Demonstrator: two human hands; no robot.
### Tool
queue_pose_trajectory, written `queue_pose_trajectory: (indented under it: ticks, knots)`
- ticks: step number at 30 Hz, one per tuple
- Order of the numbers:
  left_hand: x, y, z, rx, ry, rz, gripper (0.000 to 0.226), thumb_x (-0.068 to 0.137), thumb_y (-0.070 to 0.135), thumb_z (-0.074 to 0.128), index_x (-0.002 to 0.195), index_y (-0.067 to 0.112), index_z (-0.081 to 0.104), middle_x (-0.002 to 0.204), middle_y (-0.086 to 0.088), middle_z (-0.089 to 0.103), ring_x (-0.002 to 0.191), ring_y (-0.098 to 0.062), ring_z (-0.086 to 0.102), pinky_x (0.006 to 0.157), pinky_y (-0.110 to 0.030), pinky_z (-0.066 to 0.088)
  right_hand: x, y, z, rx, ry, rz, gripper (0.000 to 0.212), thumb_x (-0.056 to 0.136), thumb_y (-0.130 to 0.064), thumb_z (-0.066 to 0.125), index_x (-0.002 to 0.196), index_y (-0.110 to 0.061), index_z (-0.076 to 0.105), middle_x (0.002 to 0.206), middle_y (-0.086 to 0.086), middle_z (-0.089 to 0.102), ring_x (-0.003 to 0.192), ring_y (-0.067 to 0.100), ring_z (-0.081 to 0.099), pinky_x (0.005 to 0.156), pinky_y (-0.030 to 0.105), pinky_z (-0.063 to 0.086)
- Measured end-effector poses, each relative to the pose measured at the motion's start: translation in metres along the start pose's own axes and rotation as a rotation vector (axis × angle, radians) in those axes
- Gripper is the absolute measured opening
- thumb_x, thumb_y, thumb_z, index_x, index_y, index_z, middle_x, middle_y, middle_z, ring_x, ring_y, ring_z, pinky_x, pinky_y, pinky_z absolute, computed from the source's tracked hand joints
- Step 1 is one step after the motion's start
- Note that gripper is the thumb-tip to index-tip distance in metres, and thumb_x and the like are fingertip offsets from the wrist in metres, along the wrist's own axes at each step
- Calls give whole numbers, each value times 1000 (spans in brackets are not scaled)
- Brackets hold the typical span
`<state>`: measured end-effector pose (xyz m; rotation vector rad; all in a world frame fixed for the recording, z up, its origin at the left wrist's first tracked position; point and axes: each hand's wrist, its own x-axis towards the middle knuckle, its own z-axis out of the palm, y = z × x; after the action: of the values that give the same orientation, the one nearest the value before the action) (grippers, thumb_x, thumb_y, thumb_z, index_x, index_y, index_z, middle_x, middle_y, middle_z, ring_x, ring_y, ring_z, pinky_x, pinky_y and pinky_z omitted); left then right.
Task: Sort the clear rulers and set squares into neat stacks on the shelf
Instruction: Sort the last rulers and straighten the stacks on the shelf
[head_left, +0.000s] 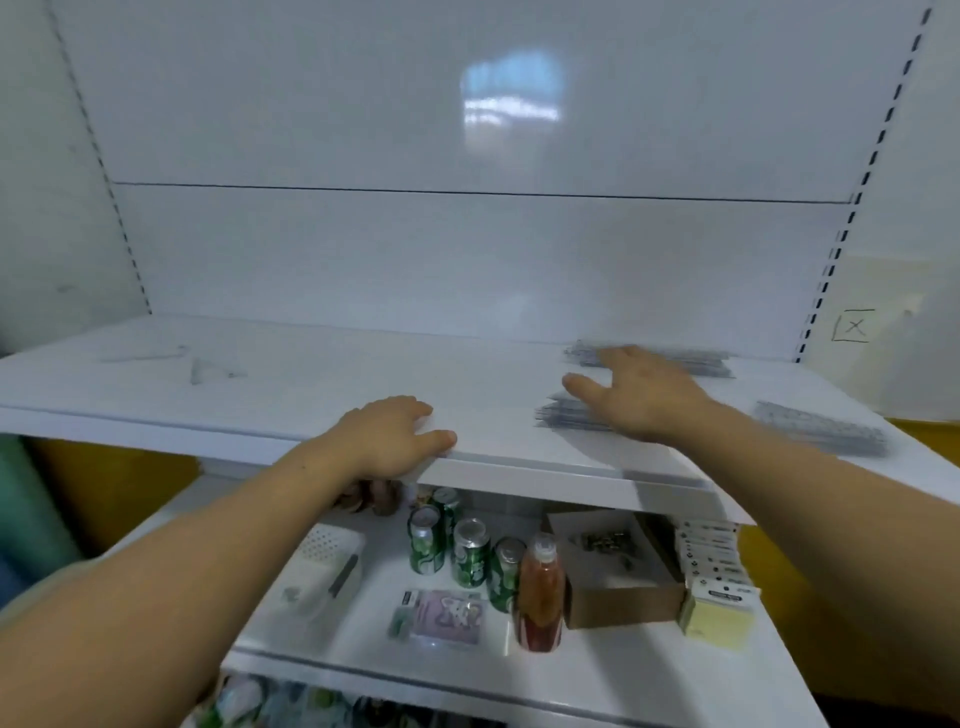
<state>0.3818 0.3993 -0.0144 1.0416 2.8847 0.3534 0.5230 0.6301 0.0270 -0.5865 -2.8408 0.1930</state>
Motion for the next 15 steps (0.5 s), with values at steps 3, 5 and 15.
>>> queue_pose_trajectory:
  ticks: [3, 5, 15]
  knots:
    - [-14, -35, -14, -17, 34, -44, 72, 89, 64, 41, 147, 23, 30, 156, 2, 24, 142, -19, 25, 115, -39, 22, 23, -56, -2, -27, -46, -92, 78, 90, -68, 27, 149, -17, 23, 156, 7, 23, 139, 29, 27, 112, 46, 27]
    - [-25, -64, -26, -24, 55, -77, 72, 88, 64, 41, 147, 24, 30, 156, 3, 24, 142, -18, 24, 116, -39, 21, 37, -99, 2, -24, -75, -141, 79, 90, -69, 26, 149, -17, 23, 156, 7, 22, 140, 30, 26, 112, 47, 26]
    - [-79, -259, -86, -27, 101, -276, 70, 89, 62, 44, 146, 23, 33, 155, 2, 27, 142, -18, 25, 116, -36, 21, 89, -318, 57, 57, -177, -315, 77, 90, -66, 34, 149, -17, 23, 155, 5, 24, 138, 27, 30, 110, 42, 30]
